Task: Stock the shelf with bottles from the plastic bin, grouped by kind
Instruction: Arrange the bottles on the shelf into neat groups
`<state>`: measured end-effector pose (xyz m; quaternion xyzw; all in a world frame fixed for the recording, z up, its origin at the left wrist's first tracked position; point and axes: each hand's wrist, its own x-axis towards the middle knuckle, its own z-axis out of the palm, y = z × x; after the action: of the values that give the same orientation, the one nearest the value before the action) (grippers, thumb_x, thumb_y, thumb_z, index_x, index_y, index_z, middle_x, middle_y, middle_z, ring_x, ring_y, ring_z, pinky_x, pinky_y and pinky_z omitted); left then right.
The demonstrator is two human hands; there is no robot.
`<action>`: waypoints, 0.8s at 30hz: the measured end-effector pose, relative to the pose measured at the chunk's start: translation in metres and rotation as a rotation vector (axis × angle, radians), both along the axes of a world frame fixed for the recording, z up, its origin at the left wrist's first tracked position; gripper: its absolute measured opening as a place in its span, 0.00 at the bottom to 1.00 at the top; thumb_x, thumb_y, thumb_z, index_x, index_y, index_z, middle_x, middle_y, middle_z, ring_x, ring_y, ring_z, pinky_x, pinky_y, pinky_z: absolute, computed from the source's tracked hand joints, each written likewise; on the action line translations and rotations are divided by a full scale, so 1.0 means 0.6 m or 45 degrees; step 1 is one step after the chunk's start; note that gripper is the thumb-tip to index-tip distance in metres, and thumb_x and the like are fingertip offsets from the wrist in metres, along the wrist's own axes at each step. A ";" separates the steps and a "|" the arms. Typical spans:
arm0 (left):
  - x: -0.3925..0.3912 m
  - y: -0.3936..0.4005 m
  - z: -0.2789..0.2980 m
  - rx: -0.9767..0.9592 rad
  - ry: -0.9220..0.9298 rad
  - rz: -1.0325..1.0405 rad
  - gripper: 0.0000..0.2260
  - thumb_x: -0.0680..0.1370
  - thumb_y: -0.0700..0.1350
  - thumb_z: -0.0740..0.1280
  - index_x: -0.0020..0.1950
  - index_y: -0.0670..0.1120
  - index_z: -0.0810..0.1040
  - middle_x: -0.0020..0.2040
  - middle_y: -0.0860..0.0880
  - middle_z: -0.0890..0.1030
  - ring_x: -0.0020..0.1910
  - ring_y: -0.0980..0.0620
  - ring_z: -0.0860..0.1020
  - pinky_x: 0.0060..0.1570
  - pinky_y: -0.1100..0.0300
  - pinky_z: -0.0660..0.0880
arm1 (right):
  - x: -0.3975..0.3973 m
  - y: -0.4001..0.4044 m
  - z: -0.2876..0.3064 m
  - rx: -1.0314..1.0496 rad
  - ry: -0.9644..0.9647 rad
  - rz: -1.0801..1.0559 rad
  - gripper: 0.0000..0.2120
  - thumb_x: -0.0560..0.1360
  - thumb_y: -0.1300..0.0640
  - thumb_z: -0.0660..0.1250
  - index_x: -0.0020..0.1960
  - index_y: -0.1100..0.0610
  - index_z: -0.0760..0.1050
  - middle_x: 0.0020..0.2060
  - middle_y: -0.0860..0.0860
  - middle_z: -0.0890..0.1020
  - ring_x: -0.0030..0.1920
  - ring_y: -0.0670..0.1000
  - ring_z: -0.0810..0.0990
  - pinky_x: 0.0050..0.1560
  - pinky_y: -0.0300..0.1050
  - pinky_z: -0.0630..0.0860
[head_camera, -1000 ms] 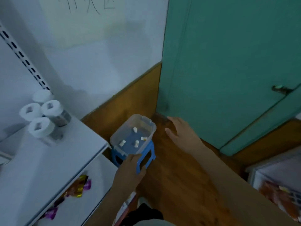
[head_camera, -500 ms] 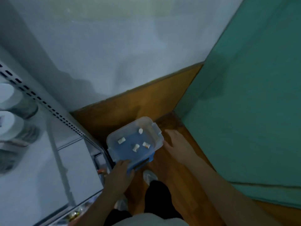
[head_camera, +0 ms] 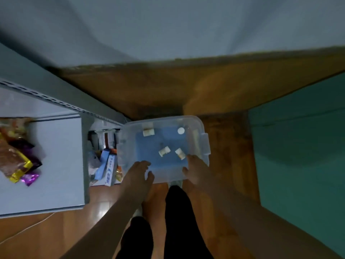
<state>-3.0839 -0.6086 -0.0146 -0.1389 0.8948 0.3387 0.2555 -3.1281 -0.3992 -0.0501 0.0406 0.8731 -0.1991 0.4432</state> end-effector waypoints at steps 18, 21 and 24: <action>-0.117 0.100 -0.359 -0.351 -0.343 -0.249 0.19 0.75 0.49 0.70 0.64 0.47 0.73 0.60 0.43 0.73 0.60 0.40 0.75 0.52 0.49 0.74 | -0.040 -0.043 -0.308 0.159 0.048 -0.087 0.15 0.80 0.60 0.62 0.65 0.60 0.67 0.64 0.57 0.73 0.65 0.56 0.75 0.62 0.46 0.72; -0.123 0.101 -0.367 -0.283 -0.359 -0.177 0.17 0.73 0.49 0.72 0.59 0.46 0.76 0.57 0.44 0.77 0.57 0.41 0.77 0.49 0.52 0.74 | -0.044 -0.032 -0.313 0.116 0.031 -0.088 0.15 0.79 0.60 0.63 0.65 0.61 0.68 0.64 0.58 0.74 0.65 0.57 0.75 0.62 0.46 0.72; -0.119 0.092 -0.345 -0.217 -0.387 -0.061 0.18 0.71 0.50 0.74 0.58 0.45 0.77 0.56 0.43 0.78 0.57 0.41 0.78 0.52 0.51 0.75 | -0.044 -0.018 -0.294 0.083 -0.020 -0.075 0.18 0.78 0.58 0.67 0.65 0.61 0.67 0.63 0.58 0.74 0.66 0.57 0.75 0.61 0.46 0.72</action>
<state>-3.1551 -0.5536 -0.2217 -0.1882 0.8745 0.2304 0.3830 -3.1543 -0.4101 -0.2264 0.0823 0.8741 -0.1833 0.4423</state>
